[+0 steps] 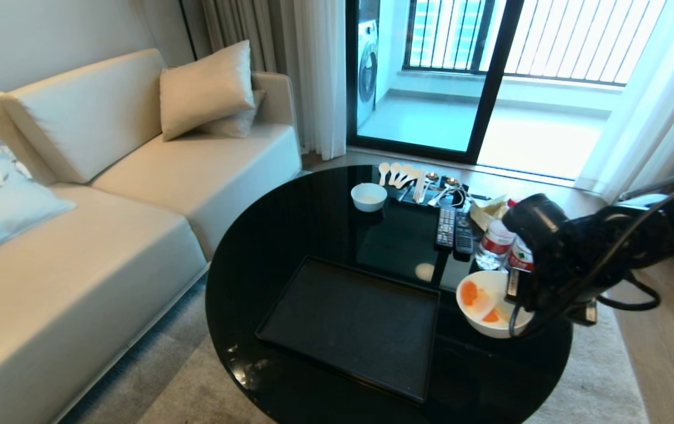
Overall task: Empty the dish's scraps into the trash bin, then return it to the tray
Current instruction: Move the bowl over the trash can
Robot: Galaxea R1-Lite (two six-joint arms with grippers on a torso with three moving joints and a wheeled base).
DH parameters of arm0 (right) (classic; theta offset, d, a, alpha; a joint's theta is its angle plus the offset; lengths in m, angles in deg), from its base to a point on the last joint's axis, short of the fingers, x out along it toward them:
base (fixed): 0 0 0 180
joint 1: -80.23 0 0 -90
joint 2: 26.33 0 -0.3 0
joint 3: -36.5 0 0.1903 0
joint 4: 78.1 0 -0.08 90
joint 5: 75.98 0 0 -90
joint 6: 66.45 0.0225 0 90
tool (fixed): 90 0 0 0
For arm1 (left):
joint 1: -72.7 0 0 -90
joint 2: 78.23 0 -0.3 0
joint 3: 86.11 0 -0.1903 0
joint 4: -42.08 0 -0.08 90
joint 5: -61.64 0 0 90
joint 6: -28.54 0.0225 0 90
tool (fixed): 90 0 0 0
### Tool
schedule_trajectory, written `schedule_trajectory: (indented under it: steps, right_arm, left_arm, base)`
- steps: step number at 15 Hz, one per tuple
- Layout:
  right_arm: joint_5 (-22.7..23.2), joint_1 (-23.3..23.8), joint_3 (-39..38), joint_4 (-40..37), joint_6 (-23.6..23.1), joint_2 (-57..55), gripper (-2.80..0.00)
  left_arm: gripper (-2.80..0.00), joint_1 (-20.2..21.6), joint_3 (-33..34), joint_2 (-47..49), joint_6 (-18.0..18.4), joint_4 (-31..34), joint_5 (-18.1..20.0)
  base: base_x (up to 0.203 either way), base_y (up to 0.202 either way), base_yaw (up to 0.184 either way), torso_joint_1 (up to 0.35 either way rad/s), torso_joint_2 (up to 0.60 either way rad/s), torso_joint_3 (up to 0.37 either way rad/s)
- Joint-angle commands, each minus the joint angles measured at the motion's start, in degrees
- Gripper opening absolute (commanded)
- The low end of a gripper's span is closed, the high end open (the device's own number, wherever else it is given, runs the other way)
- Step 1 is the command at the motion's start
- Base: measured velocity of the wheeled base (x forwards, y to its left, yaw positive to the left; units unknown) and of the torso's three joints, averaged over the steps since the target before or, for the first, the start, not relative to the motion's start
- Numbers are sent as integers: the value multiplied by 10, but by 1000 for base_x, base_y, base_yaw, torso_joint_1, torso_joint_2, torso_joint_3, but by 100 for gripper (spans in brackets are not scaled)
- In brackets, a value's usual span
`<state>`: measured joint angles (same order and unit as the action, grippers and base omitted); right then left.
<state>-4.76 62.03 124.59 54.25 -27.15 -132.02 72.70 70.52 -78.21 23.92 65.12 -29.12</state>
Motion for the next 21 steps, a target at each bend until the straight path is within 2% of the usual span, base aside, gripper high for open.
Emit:
schedule_trajectory:
  steps: [1,6,11,15,21]
  right_arm:
    - [2,38,-79,0,-8,110,-280]
    - [34,67,-210,10,-16,248,-280]
    - [66,66,-302,16,-19,356,-280]
    - [81,58,-371,16,-51,438,-280]
    - [81,-7,-390,9,-56,489,-280]
  left_arm:
    - [-280,0,0,0,0,0,0]
    - [-280,0,0,0,0,0,0]
    - [-280,0,0,0,0,0,0]
    - [-280,0,0,0,0,0,0]
    - [-280,0,0,0,0,0,0]
  base:
    - [0,0,0,0,0,0]
    - [0,0,0,0,0,0]
    - [0,0,0,0,0,0]
    - [0,0,0,0,0,0]
    - [0,0,0,0,0,0]
